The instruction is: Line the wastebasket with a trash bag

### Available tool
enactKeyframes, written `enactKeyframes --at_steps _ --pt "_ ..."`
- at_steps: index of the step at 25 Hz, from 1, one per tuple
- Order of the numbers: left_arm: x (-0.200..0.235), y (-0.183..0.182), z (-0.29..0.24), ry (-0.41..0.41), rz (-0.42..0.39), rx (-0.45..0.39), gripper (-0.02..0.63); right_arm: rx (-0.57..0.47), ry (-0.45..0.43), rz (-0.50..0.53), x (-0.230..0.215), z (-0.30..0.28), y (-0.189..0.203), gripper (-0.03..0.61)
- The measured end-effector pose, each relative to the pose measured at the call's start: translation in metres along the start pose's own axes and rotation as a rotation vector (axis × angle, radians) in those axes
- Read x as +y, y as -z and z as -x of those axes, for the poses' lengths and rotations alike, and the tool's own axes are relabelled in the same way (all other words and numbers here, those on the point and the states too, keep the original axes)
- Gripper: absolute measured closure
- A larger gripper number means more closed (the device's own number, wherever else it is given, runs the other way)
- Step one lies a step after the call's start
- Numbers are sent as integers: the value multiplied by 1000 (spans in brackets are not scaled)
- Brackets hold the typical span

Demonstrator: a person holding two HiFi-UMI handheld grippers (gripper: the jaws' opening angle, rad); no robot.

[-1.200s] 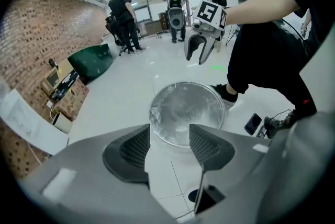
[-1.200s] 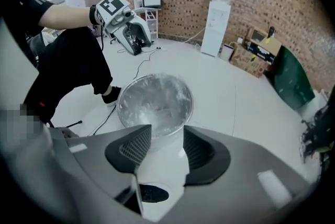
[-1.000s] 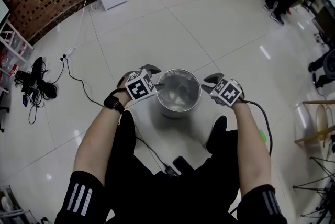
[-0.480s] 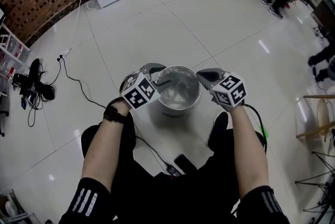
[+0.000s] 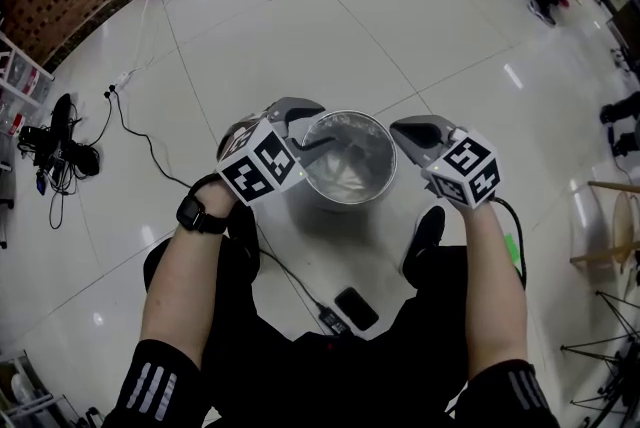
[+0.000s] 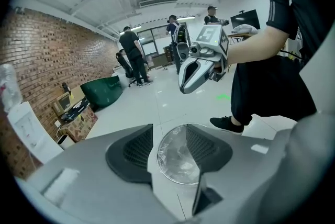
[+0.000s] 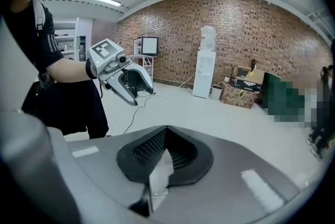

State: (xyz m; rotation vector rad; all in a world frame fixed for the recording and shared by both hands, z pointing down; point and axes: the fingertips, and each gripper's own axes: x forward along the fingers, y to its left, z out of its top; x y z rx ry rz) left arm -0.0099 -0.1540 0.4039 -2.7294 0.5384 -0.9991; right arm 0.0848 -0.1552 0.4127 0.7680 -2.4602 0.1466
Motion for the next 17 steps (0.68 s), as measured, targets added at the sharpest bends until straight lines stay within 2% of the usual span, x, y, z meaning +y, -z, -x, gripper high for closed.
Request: enactKeyframes --at_steps 5,17 --pt "1 6 1 -3 16 0 420 14 4 -14 -4 -4 9 572" --pt "-7 5 -10 -2 -5 14 425 46 4 -25 -6 -7 27 572"
